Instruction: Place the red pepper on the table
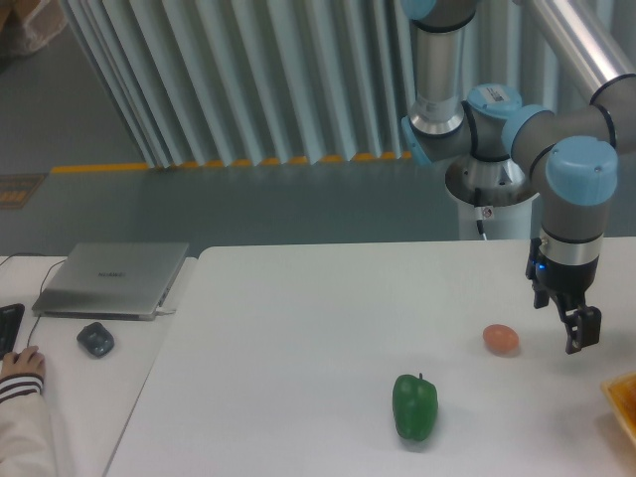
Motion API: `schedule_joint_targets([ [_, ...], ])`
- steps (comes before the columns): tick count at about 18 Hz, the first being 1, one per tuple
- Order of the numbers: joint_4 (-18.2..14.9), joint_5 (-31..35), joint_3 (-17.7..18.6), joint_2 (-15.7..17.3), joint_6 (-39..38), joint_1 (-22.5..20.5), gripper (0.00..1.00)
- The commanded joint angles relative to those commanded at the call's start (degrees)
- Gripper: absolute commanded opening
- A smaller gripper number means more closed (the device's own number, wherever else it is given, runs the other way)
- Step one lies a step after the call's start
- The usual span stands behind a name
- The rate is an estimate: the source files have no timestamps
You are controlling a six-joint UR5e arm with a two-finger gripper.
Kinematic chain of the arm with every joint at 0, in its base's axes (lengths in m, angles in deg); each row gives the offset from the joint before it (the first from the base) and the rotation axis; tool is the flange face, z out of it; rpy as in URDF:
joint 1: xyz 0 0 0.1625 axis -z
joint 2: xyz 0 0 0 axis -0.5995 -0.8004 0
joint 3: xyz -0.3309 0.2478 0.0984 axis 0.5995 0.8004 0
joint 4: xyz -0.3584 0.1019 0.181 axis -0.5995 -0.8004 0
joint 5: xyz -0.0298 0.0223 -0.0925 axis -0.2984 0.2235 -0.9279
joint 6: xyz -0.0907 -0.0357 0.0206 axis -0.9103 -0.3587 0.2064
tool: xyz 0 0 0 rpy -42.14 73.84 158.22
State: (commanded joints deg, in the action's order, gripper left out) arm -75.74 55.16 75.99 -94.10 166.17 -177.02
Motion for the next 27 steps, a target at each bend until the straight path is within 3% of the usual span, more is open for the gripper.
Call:
schedule_joint_targets([
  [2,1.8,-0.1,0.3,-0.1,-0.2,0.0,1.0],
  [5,7.4,0.6,0.4,-0.3,-0.4,0.1,1.0],
  [11,7.6,3.5,-4.3,-1.8,-0.6,-3.2,1.0],
  [16,8.0,3.5,-7.5,-5.4,-8.6,-4.4,1.0],
  [21,8.1,8.3,-8.2,-8.4,-16.5,-5.3,1.0],
  [27,8.2,12.9,-9.8,-11.8,-17.2,-5.6,1.0],
])
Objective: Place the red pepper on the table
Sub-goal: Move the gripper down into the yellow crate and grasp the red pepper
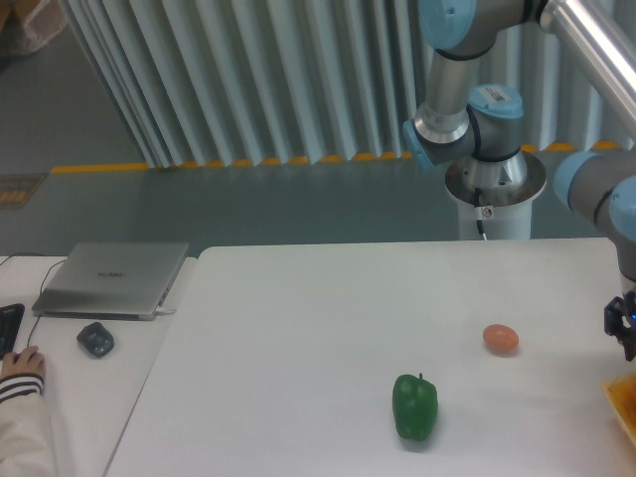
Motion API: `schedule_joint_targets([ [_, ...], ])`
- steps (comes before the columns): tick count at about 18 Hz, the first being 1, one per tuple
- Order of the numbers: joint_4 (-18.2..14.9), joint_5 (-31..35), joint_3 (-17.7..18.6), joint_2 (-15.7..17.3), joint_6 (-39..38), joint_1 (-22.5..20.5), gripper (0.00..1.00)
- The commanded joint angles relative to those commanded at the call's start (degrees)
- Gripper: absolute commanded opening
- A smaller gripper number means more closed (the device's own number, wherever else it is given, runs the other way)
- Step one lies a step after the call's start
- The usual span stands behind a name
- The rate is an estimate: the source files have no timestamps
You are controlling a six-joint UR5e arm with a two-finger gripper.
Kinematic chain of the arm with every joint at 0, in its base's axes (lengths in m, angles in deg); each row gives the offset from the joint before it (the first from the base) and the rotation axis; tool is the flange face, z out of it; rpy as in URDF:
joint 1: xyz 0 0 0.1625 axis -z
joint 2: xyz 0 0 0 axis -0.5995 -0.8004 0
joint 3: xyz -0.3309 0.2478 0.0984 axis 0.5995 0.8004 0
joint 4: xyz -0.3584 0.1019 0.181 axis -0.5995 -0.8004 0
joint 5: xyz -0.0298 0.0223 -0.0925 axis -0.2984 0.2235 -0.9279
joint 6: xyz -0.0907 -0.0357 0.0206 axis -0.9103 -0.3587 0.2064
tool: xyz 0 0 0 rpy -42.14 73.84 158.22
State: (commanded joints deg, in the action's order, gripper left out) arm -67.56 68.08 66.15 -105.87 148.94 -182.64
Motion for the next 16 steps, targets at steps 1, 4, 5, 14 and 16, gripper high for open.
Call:
schedule_joint_targets([
  [1,0.3,0.0,-0.4,-0.4,-0.1,0.0,1.0],
  [4,2.3,-0.2,-1.0,-1.0,0.0,-0.1,1.0],
  [5,2.7,-0.3,-1.1,-1.1,0.2,-0.1,1.0],
  [14,2.7,-0.4,-1.5,-1.8,-0.7,0.2,1.0],
  [16,2.7,-0.4,-1.5,-1.9,-1.1,0.3,1.0],
])
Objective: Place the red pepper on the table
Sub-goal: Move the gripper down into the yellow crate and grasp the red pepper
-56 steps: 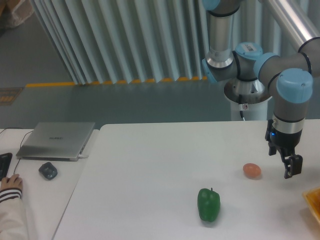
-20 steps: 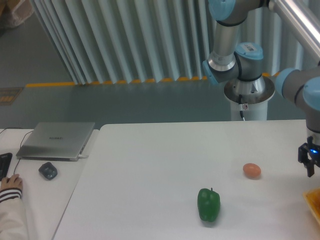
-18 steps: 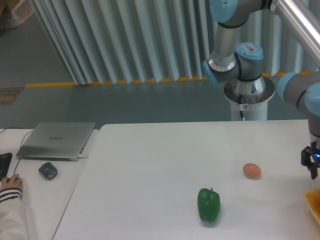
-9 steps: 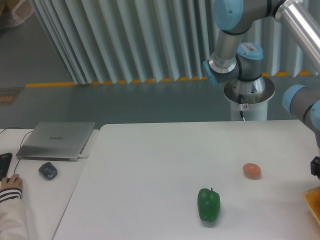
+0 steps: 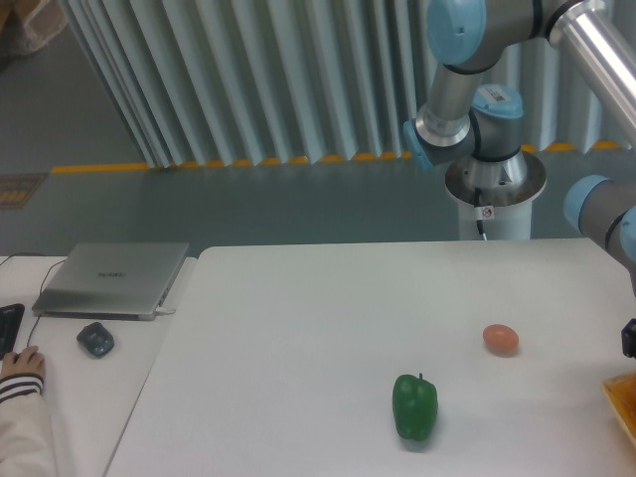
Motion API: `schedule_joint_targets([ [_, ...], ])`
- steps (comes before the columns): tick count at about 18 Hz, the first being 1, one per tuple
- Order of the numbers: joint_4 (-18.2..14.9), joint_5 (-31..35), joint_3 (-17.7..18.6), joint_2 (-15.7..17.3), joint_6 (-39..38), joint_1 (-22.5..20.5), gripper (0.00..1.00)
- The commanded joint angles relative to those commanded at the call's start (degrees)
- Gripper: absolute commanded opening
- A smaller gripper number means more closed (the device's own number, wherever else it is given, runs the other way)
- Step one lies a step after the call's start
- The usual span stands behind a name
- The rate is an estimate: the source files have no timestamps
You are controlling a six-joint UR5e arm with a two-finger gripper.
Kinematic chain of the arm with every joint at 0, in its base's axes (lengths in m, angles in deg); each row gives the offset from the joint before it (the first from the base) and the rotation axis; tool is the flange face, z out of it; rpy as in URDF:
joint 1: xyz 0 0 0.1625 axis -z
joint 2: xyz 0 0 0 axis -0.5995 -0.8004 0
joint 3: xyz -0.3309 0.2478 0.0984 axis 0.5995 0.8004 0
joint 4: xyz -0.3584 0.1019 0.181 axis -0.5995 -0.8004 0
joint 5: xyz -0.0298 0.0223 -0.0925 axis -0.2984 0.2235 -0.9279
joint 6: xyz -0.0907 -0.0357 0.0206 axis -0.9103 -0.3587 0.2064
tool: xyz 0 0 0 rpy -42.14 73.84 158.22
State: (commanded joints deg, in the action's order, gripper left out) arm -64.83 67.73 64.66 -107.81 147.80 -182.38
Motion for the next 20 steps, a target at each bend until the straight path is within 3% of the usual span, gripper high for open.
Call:
schedule_joint_targets([
  [19,0.8,0.0,0.4,-2.1,-1.1,0.8,1.0],
  [20,0.7,0.0,0.3,-2.1,-1.1,0.8,0.96],
])
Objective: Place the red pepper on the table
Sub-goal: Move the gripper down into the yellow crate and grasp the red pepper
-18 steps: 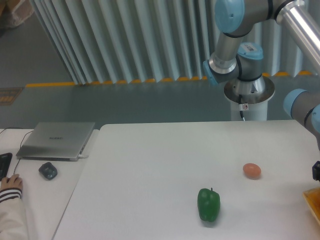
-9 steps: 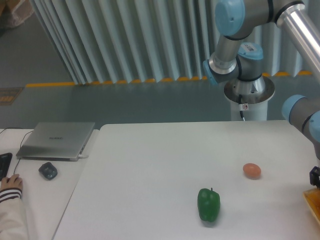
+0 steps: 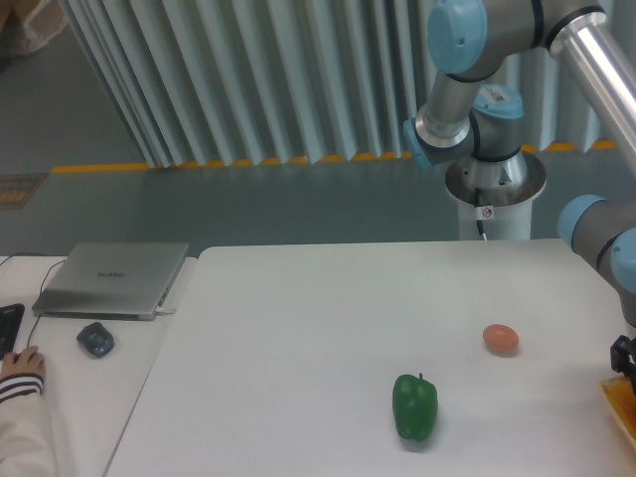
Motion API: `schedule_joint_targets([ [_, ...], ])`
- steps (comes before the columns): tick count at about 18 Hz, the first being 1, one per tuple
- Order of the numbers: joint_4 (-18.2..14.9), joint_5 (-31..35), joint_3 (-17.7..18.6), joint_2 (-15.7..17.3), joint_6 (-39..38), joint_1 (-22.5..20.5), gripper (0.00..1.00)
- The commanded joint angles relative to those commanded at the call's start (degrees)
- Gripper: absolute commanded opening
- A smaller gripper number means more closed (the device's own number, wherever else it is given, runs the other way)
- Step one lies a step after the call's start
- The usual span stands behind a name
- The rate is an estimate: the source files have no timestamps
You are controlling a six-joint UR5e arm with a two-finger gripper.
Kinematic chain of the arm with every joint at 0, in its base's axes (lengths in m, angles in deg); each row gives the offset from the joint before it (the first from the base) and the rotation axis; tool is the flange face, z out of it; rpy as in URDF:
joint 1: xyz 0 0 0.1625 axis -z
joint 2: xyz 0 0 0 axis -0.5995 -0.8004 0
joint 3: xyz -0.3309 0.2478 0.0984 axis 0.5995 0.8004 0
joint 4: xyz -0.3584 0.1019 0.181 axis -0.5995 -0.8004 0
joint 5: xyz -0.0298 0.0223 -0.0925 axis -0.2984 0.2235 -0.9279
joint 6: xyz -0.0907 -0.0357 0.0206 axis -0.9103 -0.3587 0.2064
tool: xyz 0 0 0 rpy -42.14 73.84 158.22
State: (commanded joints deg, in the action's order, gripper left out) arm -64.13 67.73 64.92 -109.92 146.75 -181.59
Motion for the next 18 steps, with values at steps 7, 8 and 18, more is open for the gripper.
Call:
schedule_joint_targets([
  [7,-0.4,-2.6,-0.4,0.5,0.2,-0.4,0.49],
  [8,-0.4,-2.7,-0.4,0.6,0.2,-0.4,0.49],
  [18,-7.2,-14.7,-0.5,5.9,1.1,-4.3,0.48],
])
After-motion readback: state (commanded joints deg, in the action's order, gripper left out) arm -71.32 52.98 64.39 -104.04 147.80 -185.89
